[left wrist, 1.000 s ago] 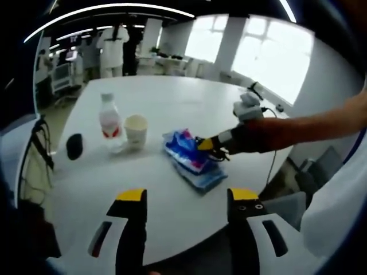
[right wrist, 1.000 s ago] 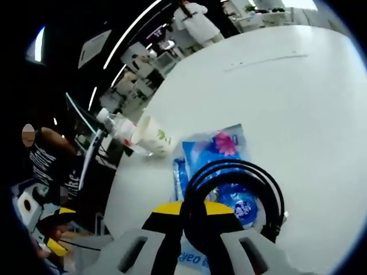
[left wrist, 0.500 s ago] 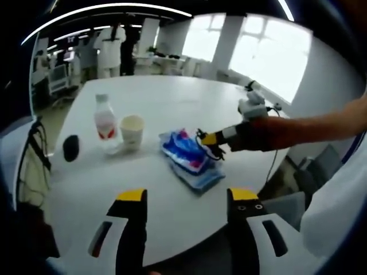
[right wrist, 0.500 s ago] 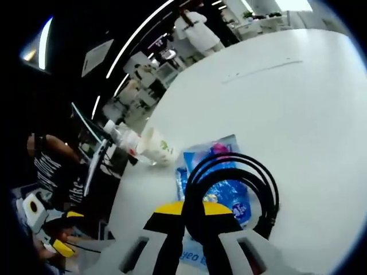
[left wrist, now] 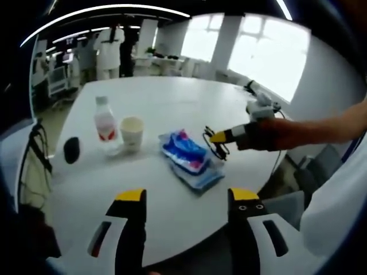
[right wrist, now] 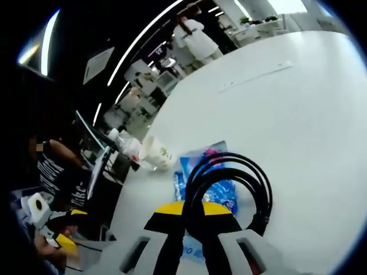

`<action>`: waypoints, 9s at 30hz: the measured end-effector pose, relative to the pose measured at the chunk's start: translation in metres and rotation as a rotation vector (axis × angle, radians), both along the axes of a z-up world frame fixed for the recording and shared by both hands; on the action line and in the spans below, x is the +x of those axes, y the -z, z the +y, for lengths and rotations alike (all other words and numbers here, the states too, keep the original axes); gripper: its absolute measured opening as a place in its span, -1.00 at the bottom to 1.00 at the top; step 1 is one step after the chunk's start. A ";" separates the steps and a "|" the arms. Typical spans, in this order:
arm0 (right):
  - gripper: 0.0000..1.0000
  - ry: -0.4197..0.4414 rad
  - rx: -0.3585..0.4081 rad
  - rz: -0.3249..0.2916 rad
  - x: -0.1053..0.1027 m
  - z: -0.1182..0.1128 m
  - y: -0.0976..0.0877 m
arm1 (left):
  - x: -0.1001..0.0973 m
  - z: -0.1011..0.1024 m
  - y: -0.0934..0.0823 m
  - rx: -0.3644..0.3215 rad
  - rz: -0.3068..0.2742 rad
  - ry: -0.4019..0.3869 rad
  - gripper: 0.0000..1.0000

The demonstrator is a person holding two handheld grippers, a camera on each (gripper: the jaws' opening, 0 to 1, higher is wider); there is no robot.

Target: Arrange the tabletop items into an orderly group along one side of the table until the central work area is clear of visible clutter.

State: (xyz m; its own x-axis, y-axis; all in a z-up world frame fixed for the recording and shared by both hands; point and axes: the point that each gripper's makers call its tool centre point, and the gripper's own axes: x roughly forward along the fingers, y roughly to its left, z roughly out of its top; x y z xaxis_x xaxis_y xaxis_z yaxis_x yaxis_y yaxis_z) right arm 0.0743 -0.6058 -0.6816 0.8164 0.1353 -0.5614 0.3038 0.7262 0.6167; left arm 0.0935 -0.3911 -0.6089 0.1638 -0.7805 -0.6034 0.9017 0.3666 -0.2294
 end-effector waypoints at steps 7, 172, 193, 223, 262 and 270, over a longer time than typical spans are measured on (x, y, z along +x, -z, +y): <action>-0.89 0.041 -0.008 -0.023 -0.011 -0.020 -0.008 | 0.001 0.000 -0.001 0.003 -0.002 0.003 0.12; -0.84 -0.166 -0.164 0.192 -0.019 -0.049 0.036 | 0.004 0.001 -0.006 -0.017 0.003 -0.047 0.13; -0.77 -0.430 -0.315 0.171 0.046 -0.035 0.027 | 0.017 0.014 -0.012 -0.015 -0.026 -0.091 0.22; -0.52 -1.016 -0.770 0.203 0.113 0.005 0.047 | 0.045 0.021 -0.024 0.000 -0.095 -0.058 0.43; -0.99 -0.338 -0.182 0.228 -0.001 -0.024 0.053 | 0.071 0.028 -0.018 0.020 -0.118 -0.056 0.51; -0.99 -0.286 -0.143 0.226 -0.021 -0.001 0.058 | 0.070 0.027 -0.019 0.015 -0.117 -0.061 0.50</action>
